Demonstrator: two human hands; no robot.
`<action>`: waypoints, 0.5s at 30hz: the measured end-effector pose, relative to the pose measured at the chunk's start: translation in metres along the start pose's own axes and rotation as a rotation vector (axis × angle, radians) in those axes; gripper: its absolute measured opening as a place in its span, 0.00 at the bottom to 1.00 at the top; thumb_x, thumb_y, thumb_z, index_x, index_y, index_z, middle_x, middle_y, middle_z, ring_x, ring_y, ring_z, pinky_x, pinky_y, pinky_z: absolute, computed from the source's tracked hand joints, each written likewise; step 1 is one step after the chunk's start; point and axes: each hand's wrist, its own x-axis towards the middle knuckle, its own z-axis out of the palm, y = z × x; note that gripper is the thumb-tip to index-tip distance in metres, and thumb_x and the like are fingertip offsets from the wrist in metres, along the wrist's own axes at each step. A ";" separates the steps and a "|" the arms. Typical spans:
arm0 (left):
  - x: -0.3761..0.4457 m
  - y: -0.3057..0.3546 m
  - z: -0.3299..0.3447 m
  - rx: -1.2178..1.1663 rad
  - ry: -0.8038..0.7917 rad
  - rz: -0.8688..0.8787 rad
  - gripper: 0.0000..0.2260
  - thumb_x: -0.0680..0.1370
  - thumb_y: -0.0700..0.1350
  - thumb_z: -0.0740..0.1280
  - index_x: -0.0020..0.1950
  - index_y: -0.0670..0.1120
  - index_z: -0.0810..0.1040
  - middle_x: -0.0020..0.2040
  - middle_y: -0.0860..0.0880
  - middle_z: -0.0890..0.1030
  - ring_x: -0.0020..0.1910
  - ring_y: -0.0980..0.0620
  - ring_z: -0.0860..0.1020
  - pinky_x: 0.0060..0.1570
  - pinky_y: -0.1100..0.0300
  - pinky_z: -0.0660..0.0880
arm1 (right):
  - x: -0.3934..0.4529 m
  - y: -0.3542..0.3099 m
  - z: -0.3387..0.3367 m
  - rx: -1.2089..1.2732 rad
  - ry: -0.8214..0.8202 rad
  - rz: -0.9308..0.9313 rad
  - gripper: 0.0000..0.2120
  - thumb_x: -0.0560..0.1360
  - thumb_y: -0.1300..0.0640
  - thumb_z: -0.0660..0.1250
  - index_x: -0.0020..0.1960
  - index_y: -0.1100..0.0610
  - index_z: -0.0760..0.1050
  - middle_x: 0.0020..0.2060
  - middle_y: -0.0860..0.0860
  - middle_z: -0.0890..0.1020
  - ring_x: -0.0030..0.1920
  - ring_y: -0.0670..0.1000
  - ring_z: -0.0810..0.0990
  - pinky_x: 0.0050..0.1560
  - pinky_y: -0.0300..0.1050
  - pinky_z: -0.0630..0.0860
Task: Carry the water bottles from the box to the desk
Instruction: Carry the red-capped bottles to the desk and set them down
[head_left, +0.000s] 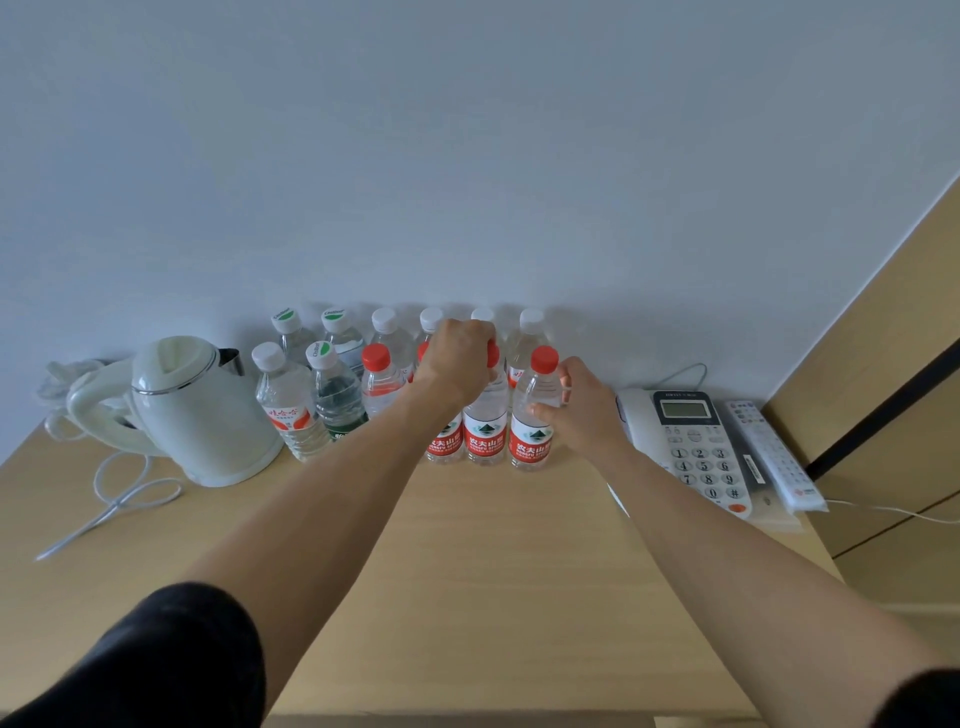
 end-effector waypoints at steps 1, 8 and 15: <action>0.000 0.000 0.000 -0.003 0.000 -0.002 0.09 0.75 0.41 0.75 0.55 0.44 0.81 0.50 0.45 0.83 0.50 0.46 0.80 0.48 0.55 0.79 | 0.002 -0.001 0.002 0.006 0.001 -0.001 0.24 0.66 0.58 0.78 0.39 0.45 0.61 0.34 0.43 0.71 0.34 0.42 0.70 0.31 0.32 0.65; 0.000 0.000 0.000 -0.012 0.008 -0.009 0.10 0.76 0.40 0.74 0.56 0.43 0.83 0.51 0.46 0.84 0.51 0.46 0.81 0.49 0.55 0.79 | 0.008 -0.003 0.008 0.023 0.026 -0.035 0.23 0.67 0.58 0.78 0.40 0.47 0.61 0.39 0.50 0.77 0.40 0.51 0.73 0.36 0.40 0.68; 0.000 0.003 -0.003 -0.013 -0.012 -0.012 0.09 0.76 0.43 0.75 0.55 0.44 0.83 0.52 0.45 0.84 0.52 0.46 0.81 0.53 0.55 0.79 | 0.011 0.003 -0.003 0.068 -0.061 0.036 0.18 0.67 0.55 0.79 0.45 0.48 0.69 0.38 0.42 0.74 0.39 0.42 0.74 0.36 0.35 0.68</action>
